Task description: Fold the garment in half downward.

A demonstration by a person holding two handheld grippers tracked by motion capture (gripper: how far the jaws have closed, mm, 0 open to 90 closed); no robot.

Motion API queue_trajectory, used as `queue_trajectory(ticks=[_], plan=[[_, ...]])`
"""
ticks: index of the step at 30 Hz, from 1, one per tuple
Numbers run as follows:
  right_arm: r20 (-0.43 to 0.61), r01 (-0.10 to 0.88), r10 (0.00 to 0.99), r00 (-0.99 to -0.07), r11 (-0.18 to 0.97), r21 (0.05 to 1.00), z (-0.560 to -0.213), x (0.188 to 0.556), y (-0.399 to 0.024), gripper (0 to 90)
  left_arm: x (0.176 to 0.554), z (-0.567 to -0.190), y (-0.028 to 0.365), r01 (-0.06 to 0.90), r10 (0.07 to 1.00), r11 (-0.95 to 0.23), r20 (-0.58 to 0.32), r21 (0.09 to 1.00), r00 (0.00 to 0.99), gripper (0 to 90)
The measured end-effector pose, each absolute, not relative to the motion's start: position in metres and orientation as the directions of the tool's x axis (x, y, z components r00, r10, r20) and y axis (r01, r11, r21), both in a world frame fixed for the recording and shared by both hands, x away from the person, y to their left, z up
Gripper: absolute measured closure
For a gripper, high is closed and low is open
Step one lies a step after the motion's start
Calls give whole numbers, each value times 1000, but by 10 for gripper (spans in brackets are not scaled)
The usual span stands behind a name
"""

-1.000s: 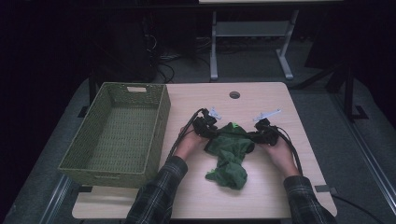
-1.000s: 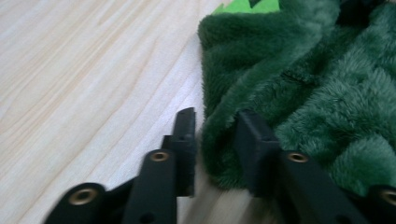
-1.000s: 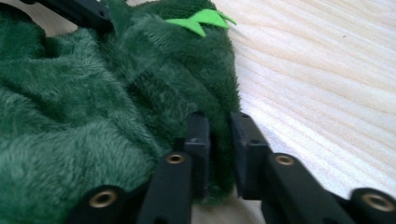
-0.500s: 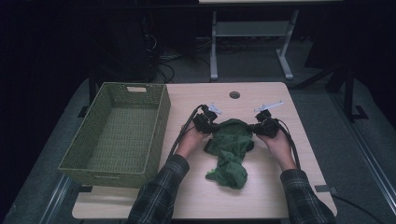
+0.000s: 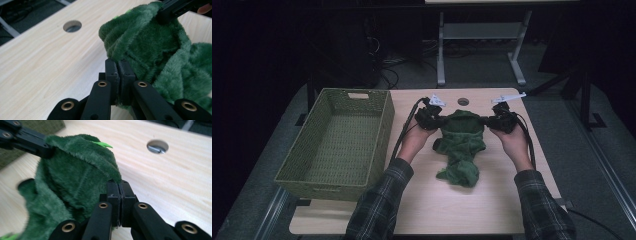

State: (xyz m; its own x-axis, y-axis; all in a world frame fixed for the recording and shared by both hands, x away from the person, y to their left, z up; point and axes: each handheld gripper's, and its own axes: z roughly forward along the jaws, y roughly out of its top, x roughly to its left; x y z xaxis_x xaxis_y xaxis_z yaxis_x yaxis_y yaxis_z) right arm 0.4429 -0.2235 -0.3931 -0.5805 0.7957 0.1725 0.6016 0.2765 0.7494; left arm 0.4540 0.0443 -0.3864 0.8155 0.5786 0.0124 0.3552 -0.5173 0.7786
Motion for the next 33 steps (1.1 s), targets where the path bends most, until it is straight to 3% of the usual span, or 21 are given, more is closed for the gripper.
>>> queue_trajectory(ticks=[18, 33], plan=[[130, 513, 732, -669, 327, 793, -389, 392, -227, 882, 398, -374, 56, 290, 532, -481, 12, 827, 847, 873], [157, 481, 667, -728, 333, 811, -395, 340, -226, 882, 353, -384, 64, 255, 460, -499, 3, 828, 888, 874]])
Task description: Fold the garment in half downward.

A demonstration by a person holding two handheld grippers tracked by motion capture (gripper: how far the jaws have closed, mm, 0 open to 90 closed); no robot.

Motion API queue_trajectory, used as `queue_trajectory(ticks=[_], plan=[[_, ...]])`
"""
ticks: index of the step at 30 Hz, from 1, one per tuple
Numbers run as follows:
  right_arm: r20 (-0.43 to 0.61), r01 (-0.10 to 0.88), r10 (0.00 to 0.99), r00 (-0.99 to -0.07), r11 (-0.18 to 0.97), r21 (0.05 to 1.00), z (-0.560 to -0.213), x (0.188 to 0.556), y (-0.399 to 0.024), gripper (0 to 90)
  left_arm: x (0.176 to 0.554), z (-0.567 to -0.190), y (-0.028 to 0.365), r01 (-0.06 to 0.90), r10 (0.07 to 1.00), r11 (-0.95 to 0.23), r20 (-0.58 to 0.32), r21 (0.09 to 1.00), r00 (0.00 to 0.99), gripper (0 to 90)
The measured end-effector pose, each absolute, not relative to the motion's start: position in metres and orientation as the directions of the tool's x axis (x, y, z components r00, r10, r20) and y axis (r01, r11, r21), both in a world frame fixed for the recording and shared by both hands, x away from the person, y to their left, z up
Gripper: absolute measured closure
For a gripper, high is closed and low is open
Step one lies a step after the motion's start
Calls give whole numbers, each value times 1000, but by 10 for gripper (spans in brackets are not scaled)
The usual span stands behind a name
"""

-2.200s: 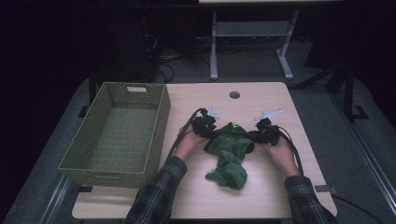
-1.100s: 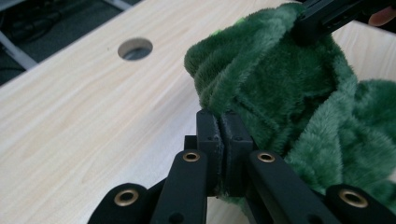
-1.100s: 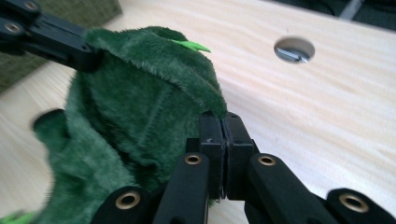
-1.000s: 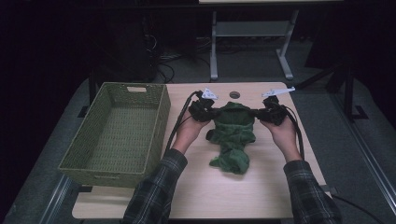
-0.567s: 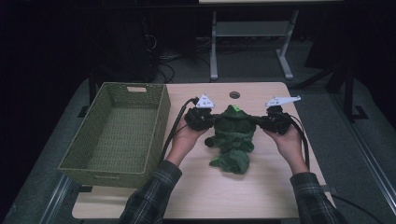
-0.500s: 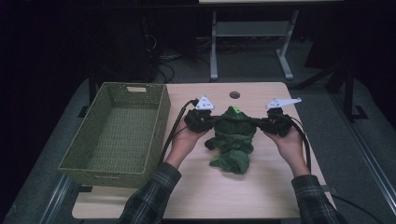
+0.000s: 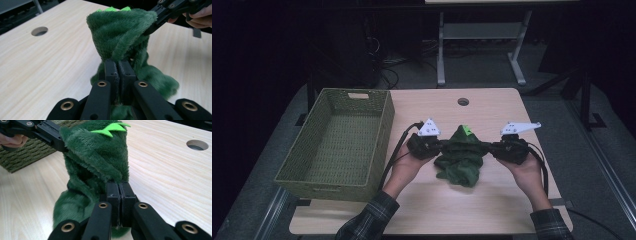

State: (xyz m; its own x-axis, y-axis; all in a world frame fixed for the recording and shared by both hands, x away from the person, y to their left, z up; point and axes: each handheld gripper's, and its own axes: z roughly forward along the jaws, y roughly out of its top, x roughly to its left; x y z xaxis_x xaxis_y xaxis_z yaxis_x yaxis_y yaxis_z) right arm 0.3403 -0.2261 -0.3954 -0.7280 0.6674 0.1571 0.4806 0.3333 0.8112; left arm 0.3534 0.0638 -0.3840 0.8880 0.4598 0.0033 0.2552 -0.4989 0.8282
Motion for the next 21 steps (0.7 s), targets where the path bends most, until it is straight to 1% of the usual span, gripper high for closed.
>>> queue_trajectory(ticks=[3, 12, 16, 18, 20, 21], plan=[[153, 483, 659, -737, 355, 801, -400, 333, -225, 882, 347, -387, 66, 242, 444, -515, 14, 823, 896, 874], [171, 488, 638, -751, 362, 794, -415, 303, -224, 882, 328, -404, 70, 221, 395, -561, 23, 798, 918, 874], [155, 487, 633, -759, 393, 780, -423, 294, -223, 878, 322, -413, 69, 230, 383, -569, 8, 790, 924, 874], [164, 497, 626, -763, 404, 768, -427, 290, -222, 878, 318, -416, 69, 232, 371, -573, -3, 786, 928, 874], [150, 494, 629, -763, 417, 763, -430, 285, -221, 879, 314, -420, 67, 225, 358, -587, 0, 777, 934, 874], [161, 498, 623, -765, 414, 762, -431, 284, -221, 878, 313, -423, 66, 222, 351, -596, 1, 772, 936, 875]])
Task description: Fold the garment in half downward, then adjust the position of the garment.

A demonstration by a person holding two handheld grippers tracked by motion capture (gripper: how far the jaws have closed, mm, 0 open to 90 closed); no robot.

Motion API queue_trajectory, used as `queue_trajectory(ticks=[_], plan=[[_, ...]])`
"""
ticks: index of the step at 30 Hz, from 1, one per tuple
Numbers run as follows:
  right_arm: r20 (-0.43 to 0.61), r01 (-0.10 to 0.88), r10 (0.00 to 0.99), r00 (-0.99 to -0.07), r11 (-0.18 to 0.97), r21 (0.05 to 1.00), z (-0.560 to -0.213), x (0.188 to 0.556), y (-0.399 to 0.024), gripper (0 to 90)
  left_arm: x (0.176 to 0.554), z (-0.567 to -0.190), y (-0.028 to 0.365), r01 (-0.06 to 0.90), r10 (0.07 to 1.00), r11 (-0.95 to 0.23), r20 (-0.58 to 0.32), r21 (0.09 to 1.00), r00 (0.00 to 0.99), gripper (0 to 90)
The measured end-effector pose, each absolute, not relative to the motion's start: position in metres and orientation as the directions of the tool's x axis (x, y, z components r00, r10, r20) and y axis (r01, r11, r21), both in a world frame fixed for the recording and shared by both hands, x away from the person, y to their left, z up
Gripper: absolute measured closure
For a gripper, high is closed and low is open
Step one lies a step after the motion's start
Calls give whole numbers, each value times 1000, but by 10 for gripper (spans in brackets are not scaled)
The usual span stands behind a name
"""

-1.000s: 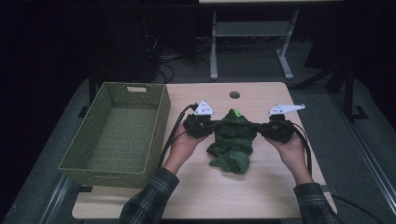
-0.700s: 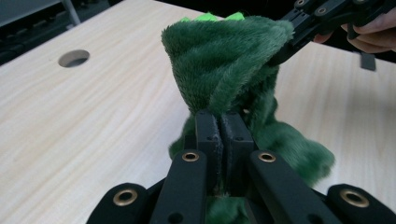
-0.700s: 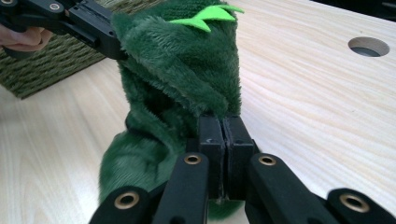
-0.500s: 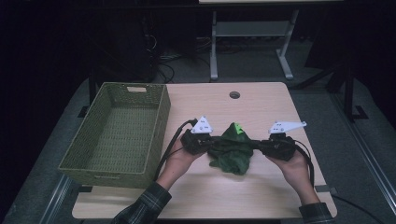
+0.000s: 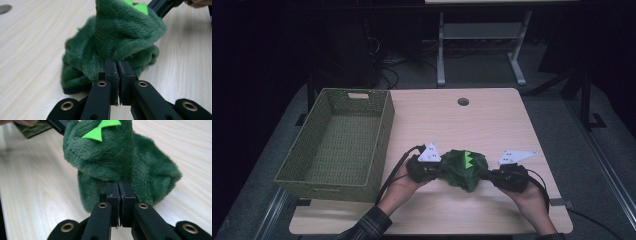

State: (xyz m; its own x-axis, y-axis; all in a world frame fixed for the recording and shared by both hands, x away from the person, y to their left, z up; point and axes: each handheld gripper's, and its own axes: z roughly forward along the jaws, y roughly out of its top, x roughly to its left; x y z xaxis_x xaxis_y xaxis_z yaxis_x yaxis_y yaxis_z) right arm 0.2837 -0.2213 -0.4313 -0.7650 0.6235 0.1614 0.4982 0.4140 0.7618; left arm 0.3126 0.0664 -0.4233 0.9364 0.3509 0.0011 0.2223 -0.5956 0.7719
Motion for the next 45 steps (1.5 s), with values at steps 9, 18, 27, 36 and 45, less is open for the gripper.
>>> queue_trajectory(ticks=[9, 18, 27, 36, 45], plan=[[163, 526, 618, -769, 467, 711, -450, 273, -216, 878, 306, -447, 59, 225, 323, -653, -3, 723, 946, 877], [153, 539, 609, -778, 523, 660, -463, 275, -209, 879, 309, -460, 54, 226, 299, -700, -9, 678, 954, 878], [154, 538, 603, -783, 533, 653, -466, 274, -206, 861, 307, -463, 52, 212, 288, -716, 5, 665, 958, 865], [164, 513, 590, -790, 493, 703, -454, 265, -217, 679, 299, -450, 60, 224, 305, -672, -12, 706, 952, 638], [155, 479, 579, -801, 463, 746, -438, 251, -228, 612, 287, -432, 75, 226, 313, -632, -22, 741, 949, 566]])
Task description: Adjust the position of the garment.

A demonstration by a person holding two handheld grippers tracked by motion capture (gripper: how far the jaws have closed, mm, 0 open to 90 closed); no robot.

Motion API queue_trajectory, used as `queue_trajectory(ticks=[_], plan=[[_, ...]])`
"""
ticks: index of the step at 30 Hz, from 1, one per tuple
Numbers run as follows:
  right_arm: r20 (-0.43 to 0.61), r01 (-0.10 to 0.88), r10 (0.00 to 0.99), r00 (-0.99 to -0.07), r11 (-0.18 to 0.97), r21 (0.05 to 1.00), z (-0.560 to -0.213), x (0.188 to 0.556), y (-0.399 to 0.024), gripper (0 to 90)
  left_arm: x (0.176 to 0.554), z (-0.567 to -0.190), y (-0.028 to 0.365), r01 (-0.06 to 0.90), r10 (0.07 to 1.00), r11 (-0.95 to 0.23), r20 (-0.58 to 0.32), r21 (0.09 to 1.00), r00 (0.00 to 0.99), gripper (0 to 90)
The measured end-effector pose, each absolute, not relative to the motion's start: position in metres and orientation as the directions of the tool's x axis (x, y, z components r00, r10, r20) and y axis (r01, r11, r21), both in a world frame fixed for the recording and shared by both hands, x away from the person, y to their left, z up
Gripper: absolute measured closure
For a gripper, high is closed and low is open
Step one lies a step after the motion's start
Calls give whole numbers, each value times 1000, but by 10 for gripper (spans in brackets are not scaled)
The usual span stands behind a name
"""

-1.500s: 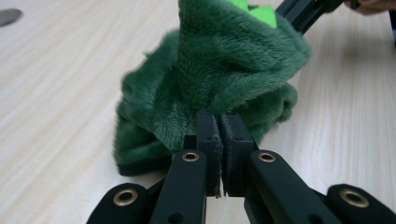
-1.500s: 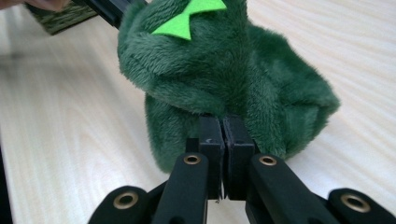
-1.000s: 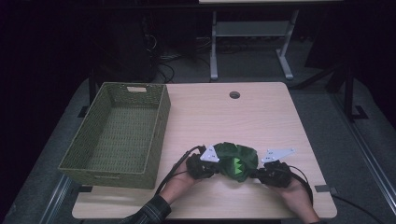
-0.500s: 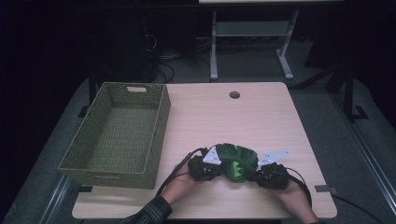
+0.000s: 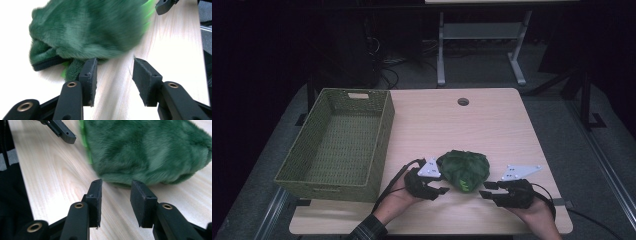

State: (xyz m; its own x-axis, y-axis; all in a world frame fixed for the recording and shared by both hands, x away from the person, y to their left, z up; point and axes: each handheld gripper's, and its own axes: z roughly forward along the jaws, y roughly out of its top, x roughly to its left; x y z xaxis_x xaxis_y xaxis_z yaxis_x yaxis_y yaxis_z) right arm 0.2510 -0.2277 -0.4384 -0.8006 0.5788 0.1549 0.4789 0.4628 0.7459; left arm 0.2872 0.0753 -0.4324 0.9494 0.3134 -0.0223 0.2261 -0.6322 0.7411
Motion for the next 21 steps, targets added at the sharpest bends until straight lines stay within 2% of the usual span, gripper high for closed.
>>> queue_trajectory(ticks=[3, 7, 9, 15, 21], plan=[[146, 462, 578, -803, 449, 765, -431, 251, -229, 664, 289, -428, 77, 234, 320, -619, -31, 750, 947, 650], [118, 444, 600, -791, 432, 785, -419, 260, -228, 840, 291, -423, 72, 244, 317, -609, -50, 755, 947, 795], [111, 446, 615, -781, 424, 788, -415, 267, -228, 892, 288, -424, 66, 242, 301, -615, -60, 751, 952, 836], [90, 446, 642, -762, 418, 791, -409, 297, -224, 898, 282, -431, 50, 231, 264, -639, -72, 734, 962, 879], [90, 468, 663, -743, 418, 778, -412, 330, -219, 899, 275, -436, 35, 214, 229, -654, -79, 726, 970, 884]])
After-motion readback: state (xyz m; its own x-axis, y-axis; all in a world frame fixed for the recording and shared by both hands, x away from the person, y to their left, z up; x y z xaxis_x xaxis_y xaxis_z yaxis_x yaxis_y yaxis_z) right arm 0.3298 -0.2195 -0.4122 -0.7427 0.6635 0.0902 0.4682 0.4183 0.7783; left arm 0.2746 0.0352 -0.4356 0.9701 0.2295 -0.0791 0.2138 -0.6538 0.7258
